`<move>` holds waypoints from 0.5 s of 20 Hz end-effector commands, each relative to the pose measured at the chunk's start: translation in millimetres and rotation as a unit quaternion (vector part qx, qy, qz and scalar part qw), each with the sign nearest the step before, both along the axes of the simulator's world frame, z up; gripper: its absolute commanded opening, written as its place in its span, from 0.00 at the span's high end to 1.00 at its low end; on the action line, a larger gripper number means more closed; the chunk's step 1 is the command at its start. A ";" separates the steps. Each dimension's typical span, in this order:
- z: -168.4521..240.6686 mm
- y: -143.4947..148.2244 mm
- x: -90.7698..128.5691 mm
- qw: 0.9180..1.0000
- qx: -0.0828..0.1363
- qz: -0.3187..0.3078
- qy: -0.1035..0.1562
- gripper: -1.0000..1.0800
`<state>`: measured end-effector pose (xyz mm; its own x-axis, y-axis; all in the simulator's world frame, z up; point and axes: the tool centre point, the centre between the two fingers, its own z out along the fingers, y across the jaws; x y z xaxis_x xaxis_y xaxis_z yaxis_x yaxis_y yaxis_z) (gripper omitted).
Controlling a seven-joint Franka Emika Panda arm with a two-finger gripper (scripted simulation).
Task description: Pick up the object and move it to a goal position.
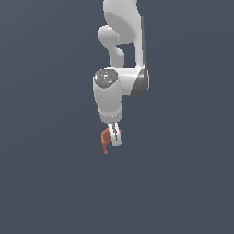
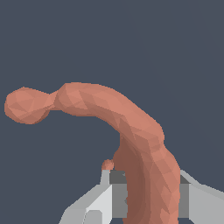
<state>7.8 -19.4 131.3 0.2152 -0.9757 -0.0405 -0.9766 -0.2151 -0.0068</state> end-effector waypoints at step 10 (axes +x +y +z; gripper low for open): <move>69.4 -110.3 -51.1 1.000 0.001 -0.001 -0.001 1.00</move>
